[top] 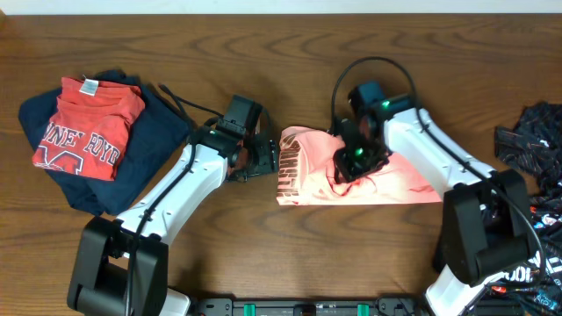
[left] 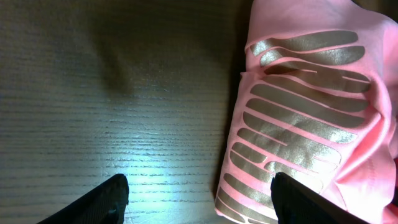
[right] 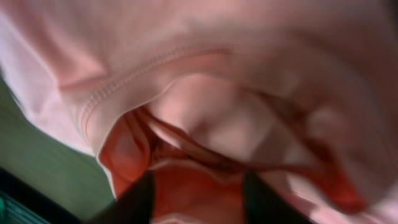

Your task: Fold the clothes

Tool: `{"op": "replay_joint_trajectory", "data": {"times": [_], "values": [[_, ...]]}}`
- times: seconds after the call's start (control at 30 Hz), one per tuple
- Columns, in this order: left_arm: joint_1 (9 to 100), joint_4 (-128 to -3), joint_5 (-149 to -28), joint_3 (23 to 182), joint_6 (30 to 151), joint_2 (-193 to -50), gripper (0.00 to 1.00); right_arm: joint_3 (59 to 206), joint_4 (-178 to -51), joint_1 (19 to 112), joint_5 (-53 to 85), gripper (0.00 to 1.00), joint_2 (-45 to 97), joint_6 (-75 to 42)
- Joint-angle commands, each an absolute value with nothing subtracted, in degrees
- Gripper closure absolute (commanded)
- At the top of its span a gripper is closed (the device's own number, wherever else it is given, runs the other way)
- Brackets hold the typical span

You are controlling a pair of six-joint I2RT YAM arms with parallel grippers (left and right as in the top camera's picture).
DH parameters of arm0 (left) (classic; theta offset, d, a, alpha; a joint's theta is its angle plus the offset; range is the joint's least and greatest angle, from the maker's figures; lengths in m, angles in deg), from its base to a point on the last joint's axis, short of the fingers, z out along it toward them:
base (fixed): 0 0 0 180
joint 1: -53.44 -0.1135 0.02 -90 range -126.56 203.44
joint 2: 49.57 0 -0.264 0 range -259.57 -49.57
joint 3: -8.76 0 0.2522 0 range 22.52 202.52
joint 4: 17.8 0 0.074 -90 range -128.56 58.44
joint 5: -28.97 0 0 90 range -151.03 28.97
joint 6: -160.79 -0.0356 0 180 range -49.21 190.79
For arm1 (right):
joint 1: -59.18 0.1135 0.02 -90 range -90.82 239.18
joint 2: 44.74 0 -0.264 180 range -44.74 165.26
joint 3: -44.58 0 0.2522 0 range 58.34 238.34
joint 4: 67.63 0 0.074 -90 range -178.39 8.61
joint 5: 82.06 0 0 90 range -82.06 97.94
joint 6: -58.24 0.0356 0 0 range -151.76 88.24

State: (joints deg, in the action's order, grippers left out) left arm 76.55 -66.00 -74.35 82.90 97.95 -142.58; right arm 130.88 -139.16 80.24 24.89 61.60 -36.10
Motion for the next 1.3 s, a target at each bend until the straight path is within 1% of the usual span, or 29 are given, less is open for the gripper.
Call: {"op": "replay_joint_trajectory", "data": {"times": [0.0,0.07,0.13,0.17,0.2,0.27,0.33,0.37,0.4,0.47,0.53,0.63,0.7,0.8,0.83,0.9,1.03,1.2,1.27], "values": [[76.3,-66.0,-74.0,82.5,98.0,-143.1,0.25,129.0,-138.7,81.6,21.3,0.99,61.0,-34.1],[76.4,-66.0,-74.0,82.5,98.0,-143.1,0.25,128.9,-138.8,81.4,13.1,0.99,61.0,-28.1],[76.4,-66.0,-74.0,82.5,98.0,-143.1,0.25,128.9,-139.4,80.2,-0.3,0.99,61.0,-15.7],[76.4,-66.1,-74.1,82.5,98.0,-143.1,0.25,128.9,-140.0,79.5,-4.6,0.99,61.0,-11.0],[76.4,-66.1,-74.1,82.5,98.0,-143.1,0.25,128.9,-140.6,78.7,-7.5,0.99,61.0,-7.1],[76.4,-66.3,-74.1,82.5,98.0,-143.1,0.26,128.9,-140.9,76.8,-9.2,0.99,61.0,-3.0],[76.4,-66.4,-74.0,82.5,98.0,-143.1,0.25,128.9,-139.4,75.0,-5.7,0.99,61.0,-3.9],[76.4,-66.5,-74.0,82.5,98.0,-143.1,0.25,128.9,-138.3,74.3,-1.1,0.99,61.0,-7.5],[76.4,-66.5,-74.0,82.5,98.0,-143.1,0.25,129.0,-137.3,73.9,5.0,0.97,61.0,-12.9],[76.4,-66.4,-74.0,82.5,98.0,-143.1,0.25,129.5,-137.1,73.8,14.2,0.87,61.0,-20.2],[76.4,-66.4,-74.0,82.5,98.0,-143.1,0.25,130.2,-137.7,73.9,17.0,0.83,60.4,-21.1],[76.4,-66.5,-74.0,82.5,98.0,-143.1,0.25,130.7,-138.1,74.6,20.8,0.81,58.3,-23.4],[76.4,-66.7,-74.0,82.5,98.0,-143.1,0.25,130.7,-138.2,75.3,23.5,0.75,56.1,-25.7],[76.4,-66.7,-74.0,82.5,98.0,-143.1,0.25,130.7,-140.4,77.1,25.1,0.6,52.9,-30.3],[76.4,-66.7,-74.0,82.5,98.0,-143.1,0.25,130.7,-141.3,77.6,24.3,0.57,52.2,-30.7],[76.4,-66.7,-74.0,82.5,98.0,-143.1,0.25,130.7,-143.6,78.4,21.3,0.55,51.5,-30.6],[76.4,-66.7,-74.0,82.5,98.0,-143.1,0.25,129.9,-146.2,79.2,18.4,0.56,51.8,-30.6],[76.4,-66.7,-74.0,82.5,98.0,-143.1,0.25,125.8,-143.4,79.3,15.9,0.54,52.4,-30.6],[76.4,-66.7,-74.0,82.5,98.0,-143.1,0.25,123.6,-140.9,79.3,15.9,0.55,52.4,-30.5]]}}
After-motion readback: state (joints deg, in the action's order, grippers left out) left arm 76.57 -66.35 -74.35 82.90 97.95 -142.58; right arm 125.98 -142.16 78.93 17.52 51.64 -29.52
